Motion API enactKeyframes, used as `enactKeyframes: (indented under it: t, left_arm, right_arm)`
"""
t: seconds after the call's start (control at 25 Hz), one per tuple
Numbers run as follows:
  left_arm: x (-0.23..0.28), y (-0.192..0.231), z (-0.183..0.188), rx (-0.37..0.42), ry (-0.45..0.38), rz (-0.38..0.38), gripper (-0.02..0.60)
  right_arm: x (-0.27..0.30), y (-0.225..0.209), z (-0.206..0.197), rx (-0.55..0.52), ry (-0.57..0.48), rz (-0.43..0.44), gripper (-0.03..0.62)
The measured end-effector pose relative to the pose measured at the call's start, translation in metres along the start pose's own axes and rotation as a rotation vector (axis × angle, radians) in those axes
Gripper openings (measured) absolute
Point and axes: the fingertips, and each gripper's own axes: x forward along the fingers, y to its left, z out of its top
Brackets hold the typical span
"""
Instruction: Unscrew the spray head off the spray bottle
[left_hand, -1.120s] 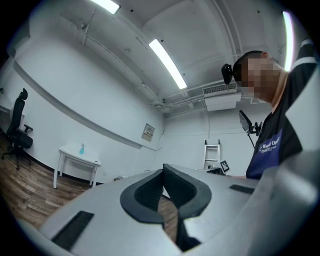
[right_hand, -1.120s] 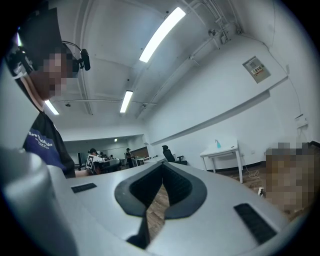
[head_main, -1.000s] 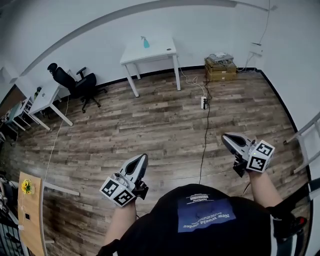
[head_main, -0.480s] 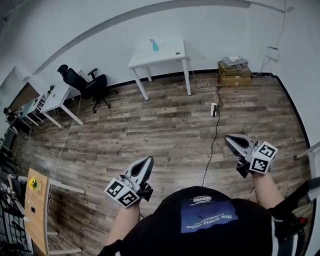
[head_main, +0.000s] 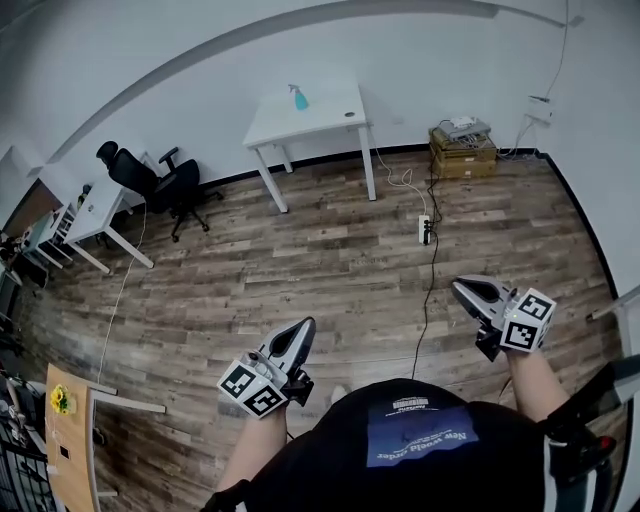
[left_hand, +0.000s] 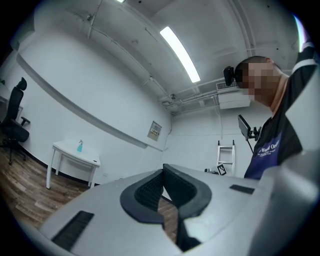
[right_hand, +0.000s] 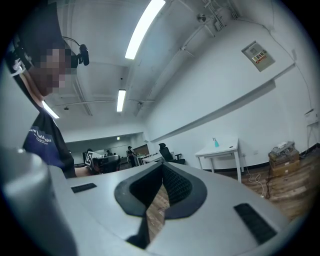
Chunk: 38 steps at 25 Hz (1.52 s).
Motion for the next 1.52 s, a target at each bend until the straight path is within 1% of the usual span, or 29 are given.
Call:
enactKeyframes:
  t: [0.12,0.24,0.32,0.44,0.56,0.64,0.76,0.92,1.0,1.16,1.24,1.36,1.52]
  left_arm:
    - [0.001,0.044,0.014,0.004,-0.003,-0.042,0.003]
    - [-0.008,0.088,0.039,0.02,0.001,-0.074,0.003]
    - [-0.015,0.12,0.057,0.04,0.0,-0.08,0.003]
    - [-0.03,0.17,0.078,0.042,-0.007,-0.069,0.003]
    - [-0.047,0.212,0.09,0.046,-0.009,-0.047,0.003]
    - [-0.054,0.235,0.095,0.044,-0.014,-0.027,0.003]
    - [-0.057,0.26,0.098,0.021,-0.023,-0.005,0.003]
    - [-0.045,0.279,0.095,0.015,-0.016,0.003,0.003]
    - [-0.037,0.286,0.092,0.026,-0.013,0.015,0.003]
    - [-0.013,0.305,0.091,0.041,-0.013,0.068,0.003]
    - [0.009,0.317,0.094,0.05,-0.019,0.095,0.003]
    - [0.048,0.325,0.099,0.044,-0.037,0.122,0.003]
    - [0.097,0.334,0.103,0.071,-0.046,0.166,0.003]
  right_arm:
    - [0.037,-0.003,0.008,-0.004,-0.01,-0.048,-0.003]
    - [0.084,0.007,0.016,-0.013,-0.015,-0.06,-0.003]
    - [0.119,0.01,0.024,-0.023,-0.026,-0.065,-0.003]
    - [0.171,0.013,0.03,-0.02,-0.04,-0.058,-0.003]
    - [0.216,0.016,0.03,-0.026,-0.031,-0.046,-0.003]
    - [0.238,0.016,0.03,-0.029,-0.023,-0.037,-0.003]
    - [0.261,0.009,0.03,-0.033,-0.011,-0.027,-0.003]
    - [0.28,-0.016,0.034,-0.016,-0.015,-0.025,-0.003]
    - [0.29,-0.031,0.033,-0.011,-0.008,-0.009,-0.003]
    - [0.312,-0.069,0.038,-0.004,-0.004,0.046,-0.003]
    - [0.325,-0.095,0.049,-0.004,-0.003,0.077,-0.003]
    - [0.339,-0.139,0.065,0.014,0.004,0.112,-0.003]
    - [0.351,-0.186,0.09,-0.004,0.0,0.18,-0.003]
